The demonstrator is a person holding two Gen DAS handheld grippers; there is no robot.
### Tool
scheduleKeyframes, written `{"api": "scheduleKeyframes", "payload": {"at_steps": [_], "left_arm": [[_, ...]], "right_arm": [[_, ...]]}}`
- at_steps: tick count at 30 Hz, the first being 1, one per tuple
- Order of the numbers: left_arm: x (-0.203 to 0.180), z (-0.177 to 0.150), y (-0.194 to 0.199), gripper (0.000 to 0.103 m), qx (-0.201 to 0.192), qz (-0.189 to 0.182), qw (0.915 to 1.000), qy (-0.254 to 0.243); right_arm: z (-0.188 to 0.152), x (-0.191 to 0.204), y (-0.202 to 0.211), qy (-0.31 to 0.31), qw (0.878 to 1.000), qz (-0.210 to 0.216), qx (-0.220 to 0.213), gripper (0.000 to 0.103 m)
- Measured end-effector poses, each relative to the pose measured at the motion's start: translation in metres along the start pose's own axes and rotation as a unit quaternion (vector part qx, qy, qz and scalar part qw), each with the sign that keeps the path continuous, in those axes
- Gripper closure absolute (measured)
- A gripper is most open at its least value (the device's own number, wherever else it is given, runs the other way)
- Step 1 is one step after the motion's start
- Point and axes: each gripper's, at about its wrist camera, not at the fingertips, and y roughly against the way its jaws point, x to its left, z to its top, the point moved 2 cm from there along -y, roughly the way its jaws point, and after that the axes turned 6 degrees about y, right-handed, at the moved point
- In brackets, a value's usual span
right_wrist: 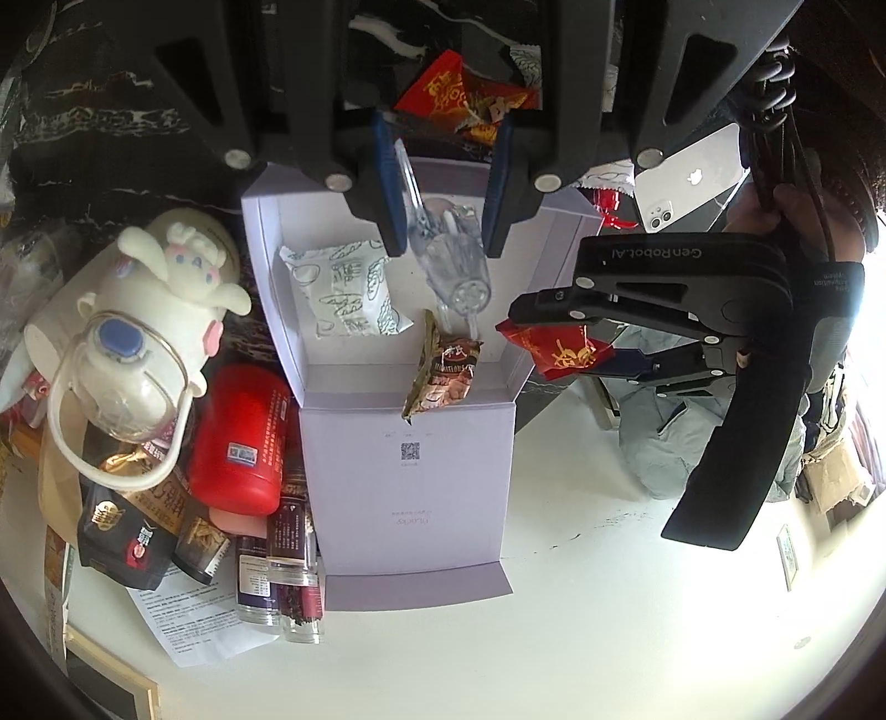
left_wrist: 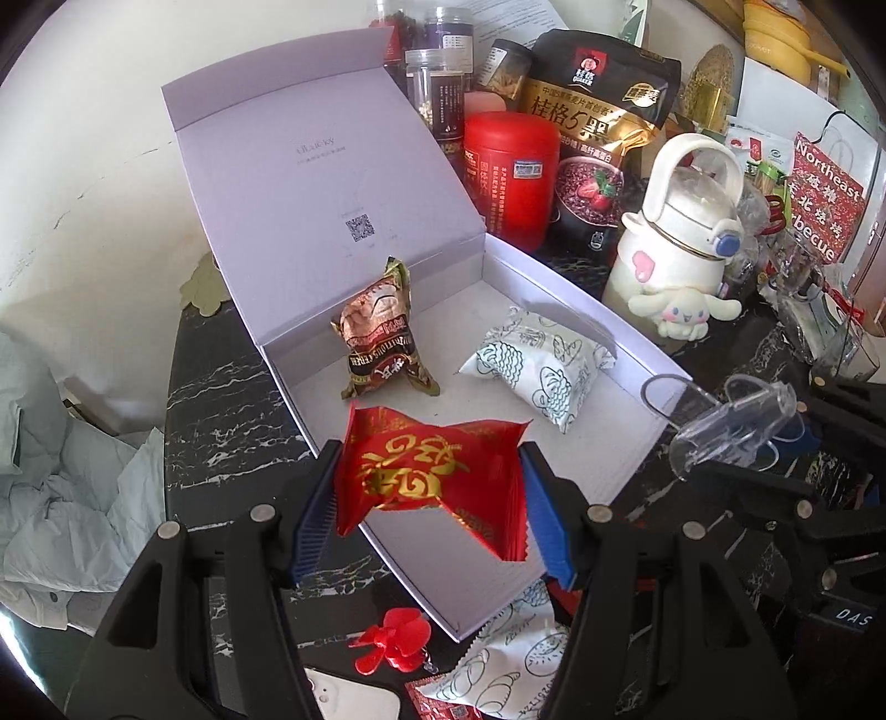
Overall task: Organize objects
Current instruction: 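Lift both held items and carry them over the lavender box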
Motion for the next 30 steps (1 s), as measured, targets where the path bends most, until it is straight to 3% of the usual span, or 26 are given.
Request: {"api": "scheduleKeyframes", "payload": {"at_steps": [20, 30], "left_arm": [[0.026, 0.060, -0.035, 0.042, -0.011, 0.017, 0.9984, 0.053], [0.033, 0.058, -0.060, 0.042, -0.001, 0.018, 0.9986, 0.050]], "right_arm": [[0.071, -0.047, -0.038, -0.011, 1.000, -0.013, -0.009, 0.075], [0.079, -0.057, -0.072, -0.009, 1.000, -0.002, 0.001, 0.075]]}}
